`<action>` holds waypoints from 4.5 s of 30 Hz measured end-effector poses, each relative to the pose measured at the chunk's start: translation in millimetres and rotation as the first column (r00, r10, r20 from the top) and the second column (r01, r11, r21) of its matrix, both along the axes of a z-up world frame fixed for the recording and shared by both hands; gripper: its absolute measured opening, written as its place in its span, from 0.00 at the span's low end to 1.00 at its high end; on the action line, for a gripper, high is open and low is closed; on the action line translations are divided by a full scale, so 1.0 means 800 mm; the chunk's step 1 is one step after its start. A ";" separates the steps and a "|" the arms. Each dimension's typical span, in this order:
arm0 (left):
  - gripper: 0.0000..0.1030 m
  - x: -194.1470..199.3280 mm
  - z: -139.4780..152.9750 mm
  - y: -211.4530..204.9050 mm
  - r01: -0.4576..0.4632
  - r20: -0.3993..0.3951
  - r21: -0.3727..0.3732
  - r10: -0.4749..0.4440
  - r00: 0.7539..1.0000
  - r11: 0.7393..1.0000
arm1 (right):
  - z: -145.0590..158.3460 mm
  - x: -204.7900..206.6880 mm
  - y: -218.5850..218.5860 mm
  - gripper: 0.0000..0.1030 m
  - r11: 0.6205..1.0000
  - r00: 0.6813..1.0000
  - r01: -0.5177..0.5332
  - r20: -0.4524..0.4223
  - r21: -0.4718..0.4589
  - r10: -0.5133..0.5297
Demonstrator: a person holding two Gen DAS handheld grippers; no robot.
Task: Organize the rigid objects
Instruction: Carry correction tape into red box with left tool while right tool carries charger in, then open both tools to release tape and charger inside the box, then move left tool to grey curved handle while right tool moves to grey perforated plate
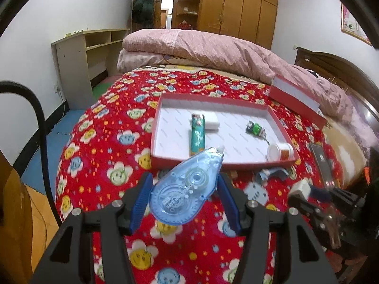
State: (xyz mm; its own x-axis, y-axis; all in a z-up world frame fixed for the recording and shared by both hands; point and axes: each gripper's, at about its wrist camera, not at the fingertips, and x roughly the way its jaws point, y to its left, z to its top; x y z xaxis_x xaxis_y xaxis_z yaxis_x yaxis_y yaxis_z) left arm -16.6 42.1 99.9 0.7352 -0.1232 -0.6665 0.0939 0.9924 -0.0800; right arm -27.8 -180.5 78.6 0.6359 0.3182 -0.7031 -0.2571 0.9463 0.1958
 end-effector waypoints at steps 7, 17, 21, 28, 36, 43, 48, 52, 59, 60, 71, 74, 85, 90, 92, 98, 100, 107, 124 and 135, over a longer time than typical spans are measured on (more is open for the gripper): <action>0.58 0.053 0.007 0.004 -0.017 0.005 -0.002 0.017 1.000 1.000 | 0.014 0.025 -0.003 0.45 1.000 1.000 -0.016 -0.003 -0.026 0.016; 0.58 0.129 -0.016 -0.013 -0.015 -0.032 0.013 0.015 0.999 1.000 | 0.032 0.065 -0.014 0.45 0.998 1.000 -0.007 0.004 -0.062 0.007; 0.57 0.147 -0.030 -0.014 -0.018 -0.052 0.027 0.019 0.998 0.999 | 0.039 0.087 -0.021 0.45 0.997 1.000 0.008 0.009 -0.077 -0.007; 0.58 0.167 -0.050 -0.010 -0.027 -0.084 0.026 0.029 0.996 0.999 | 0.037 0.139 -0.026 0.45 0.994 0.999 0.034 0.012 -0.099 -0.033; 0.58 0.174 -0.052 -0.014 -0.009 -0.075 0.012 0.010 0.997 1.000 | 0.018 0.201 -0.026 0.45 0.993 0.998 0.061 -0.025 -0.096 -0.064; 0.58 0.175 -0.052 -0.015 -0.003 -0.070 -0.003 0.003 0.998 1.000 | -0.004 0.242 -0.023 0.45 0.992 0.995 0.072 -0.062 -0.107 -0.079; 0.58 0.174 -0.052 -0.016 0.000 -0.071 -0.006 0.000 0.997 1.000 | -0.018 0.255 -0.020 0.45 0.991 0.993 0.077 -0.080 -0.108 -0.086; 0.58 0.174 -0.052 -0.016 0.000 -0.072 -0.007 0.000 0.997 1.000 | -0.022 0.258 -0.019 0.45 0.989 0.993 0.084 -0.071 -0.121 -0.093; 0.58 0.173 -0.052 -0.019 0.002 -0.076 -0.012 -0.003 0.997 1.000 | -0.025 0.260 -0.023 0.45 0.990 0.993 0.088 -0.073 -0.109 -0.097; 0.58 0.173 -0.052 -0.019 0.004 -0.076 -0.011 -0.004 0.997 1.000 | -0.025 0.260 -0.023 0.45 0.990 0.993 0.088 -0.073 -0.110 -0.097; 0.59 0.173 -0.057 -0.028 0.019 -0.107 -0.019 -0.021 0.994 1.000 | -0.026 0.260 -0.021 0.47 0.989 0.992 0.095 -0.068 -0.118 -0.103; 0.67 0.171 -0.054 -0.023 0.005 -0.104 -0.028 -0.007 0.995 1.000 | -0.025 0.259 -0.020 0.54 0.989 0.993 0.092 -0.060 -0.117 -0.100; 0.75 0.153 -0.039 -0.030 0.020 -0.085 0.011 -0.019 0.996 1.000 | -0.006 0.236 -0.019 0.69 0.992 0.995 0.094 -0.016 -0.089 -0.096; 0.75 0.140 -0.031 -0.026 0.009 -0.067 0.023 -0.008 0.998 1.000 | 0.010 0.220 -0.018 0.69 0.995 0.997 0.075 0.002 -0.063 -0.075; 0.75 0.132 -0.028 -0.022 0.000 -0.063 0.023 0.001 0.998 1.000 | 0.015 0.213 -0.016 0.69 0.996 0.998 0.065 0.007 -0.063 -0.064; 0.75 0.108 -0.018 -0.009 -0.022 -0.058 0.033 0.024 0.998 0.999 | 0.026 0.185 -0.013 0.69 0.998 0.998 0.054 0.014 -0.045 -0.054; 0.75 0.099 -0.015 -0.007 -0.029 -0.057 0.039 0.031 0.998 0.999 | 0.029 0.176 -0.013 0.69 0.998 0.998 0.054 0.013 -0.040 -0.054; 0.75 0.066 -0.012 -0.001 -0.044 -0.067 0.061 0.048 0.997 0.997 | 0.038 0.137 -0.014 0.69 0.998 0.999 0.048 0.027 -0.044 -0.047; 0.75 0.008 -0.032 0.004 -0.053 -0.095 0.084 0.061 0.994 0.995 | 0.025 0.050 -0.007 0.69 0.998 1.000 0.004 0.005 -0.057 -0.004; 0.75 -0.004 -0.045 0.027 -0.099 -0.108 0.084 0.108 0.988 0.991 | 0.001 0.032 0.010 0.69 0.998 0.999 -0.033 -0.038 -0.053 0.031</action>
